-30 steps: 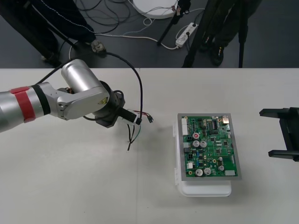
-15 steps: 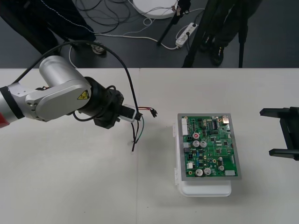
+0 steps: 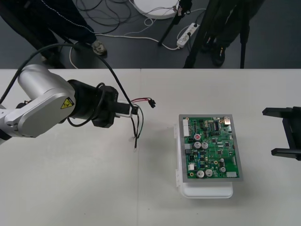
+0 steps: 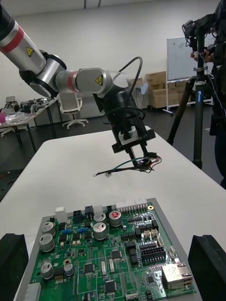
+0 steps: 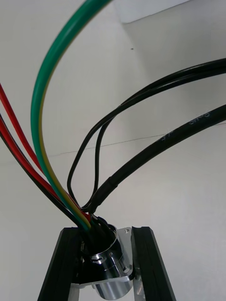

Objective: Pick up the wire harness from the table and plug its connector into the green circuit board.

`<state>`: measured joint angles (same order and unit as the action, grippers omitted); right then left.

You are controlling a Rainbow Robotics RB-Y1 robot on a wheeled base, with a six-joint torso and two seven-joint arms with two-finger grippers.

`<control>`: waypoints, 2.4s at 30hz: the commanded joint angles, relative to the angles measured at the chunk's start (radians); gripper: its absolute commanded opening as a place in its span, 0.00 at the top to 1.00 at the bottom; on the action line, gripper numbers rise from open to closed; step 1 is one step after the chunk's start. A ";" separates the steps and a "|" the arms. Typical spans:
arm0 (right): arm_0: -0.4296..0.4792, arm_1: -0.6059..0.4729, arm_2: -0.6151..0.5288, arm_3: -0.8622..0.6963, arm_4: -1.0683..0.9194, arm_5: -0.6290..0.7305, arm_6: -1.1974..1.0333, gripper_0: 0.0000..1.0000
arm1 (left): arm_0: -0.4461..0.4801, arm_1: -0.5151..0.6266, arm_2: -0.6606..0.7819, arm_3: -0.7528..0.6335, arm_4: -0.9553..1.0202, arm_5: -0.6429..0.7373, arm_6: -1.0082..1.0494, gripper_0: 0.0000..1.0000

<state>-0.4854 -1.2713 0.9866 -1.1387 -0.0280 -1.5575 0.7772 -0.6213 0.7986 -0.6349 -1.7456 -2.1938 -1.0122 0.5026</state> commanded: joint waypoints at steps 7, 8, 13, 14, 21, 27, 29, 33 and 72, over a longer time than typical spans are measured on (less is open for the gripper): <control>-0.032 0.007 0.000 0.023 -0.018 -0.013 -0.050 0.00 | 0.146 -0.226 0.250 -0.117 -0.176 -0.187 0.093 1.00; -0.032 0.007 -0.002 0.025 -0.016 -0.013 -0.050 0.00 | 0.156 -0.249 0.262 -0.123 -0.187 -0.189 0.093 1.00; -0.032 0.007 -0.002 0.025 -0.016 -0.013 -0.055 0.00 | 0.180 -0.338 0.320 -0.130 -0.201 -0.187 0.094 1.00; -0.033 0.007 -0.002 0.023 -0.016 -0.013 -0.056 0.00 | 0.181 -0.354 0.328 -0.132 -0.204 -0.187 0.094 1.00; -0.032 0.007 -0.002 0.017 -0.016 -0.013 -0.067 0.00 | 0.186 -0.456 0.373 -0.135 -0.231 -0.183 0.103 1.00; -0.035 0.007 -0.002 0.016 -0.016 -0.013 -0.075 0.00 | 0.186 -0.501 0.374 -0.140 -0.279 -0.160 0.116 1.00; -0.035 0.007 -0.002 0.014 -0.016 -0.013 -0.075 0.00 | 0.186 -0.515 0.374 -0.141 -0.307 -0.160 0.119 1.00; -0.035 0.007 -0.002 0.010 -0.015 -0.013 -0.076 0.00 | 0.186 -0.556 0.376 -0.140 -0.360 -0.160 0.131 1.00; -0.039 -0.086 -0.025 -0.242 -0.124 0.056 -0.339 0.00 | 0.150 -0.714 0.350 -0.189 -0.501 -0.160 0.175 1.00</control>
<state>-0.4946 -1.2994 0.9865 -1.3450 -0.1297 -1.5203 0.4967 -0.4445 0.1145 -0.2842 -1.8841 -2.6892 -1.1703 0.6055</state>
